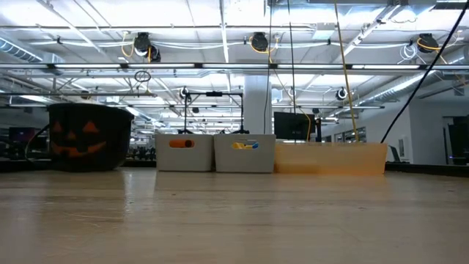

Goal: Pick & Place Toys
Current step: Put the blue playing card into the orange bin

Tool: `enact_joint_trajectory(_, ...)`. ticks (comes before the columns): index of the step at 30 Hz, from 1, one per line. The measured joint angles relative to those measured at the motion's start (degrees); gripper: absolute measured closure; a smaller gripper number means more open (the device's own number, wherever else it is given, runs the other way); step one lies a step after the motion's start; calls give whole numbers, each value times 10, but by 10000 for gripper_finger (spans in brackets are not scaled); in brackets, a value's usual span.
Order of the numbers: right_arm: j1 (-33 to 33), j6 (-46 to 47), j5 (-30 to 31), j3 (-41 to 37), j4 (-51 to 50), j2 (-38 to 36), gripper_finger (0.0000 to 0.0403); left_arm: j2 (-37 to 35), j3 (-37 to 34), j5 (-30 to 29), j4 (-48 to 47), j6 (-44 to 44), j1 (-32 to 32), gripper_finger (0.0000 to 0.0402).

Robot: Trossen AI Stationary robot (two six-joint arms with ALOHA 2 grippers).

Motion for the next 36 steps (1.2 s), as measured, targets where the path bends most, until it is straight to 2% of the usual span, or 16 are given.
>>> enact_joint_trajectory(5,-13,7,-64,19,8,23,200,25,0,35,51,-31,0,97)
enact_joint_trajectory(8,-15,17,-92,26,8,34,200,32,0,46,66,-37,2,97)
enact_joint_trajectory(15,-4,24,-98,26,15,35,200,32,0,48,65,-31,12,64)
enact_joint_trajectory(19,-2,41,-122,27,26,35,200,32,0,65,61,-31,21,85)
enact_joint_trajectory(23,-3,47,-121,26,25,41,204,32,0,73,58,-31,30,97)
enact_joint_trajectory(31,1,47,-125,26,38,57,259,32,0,83,59,-36,35,64)
enact_joint_trajectory(36,2,45,-125,26,47,62,307,31,0,81,59,-37,34,90)
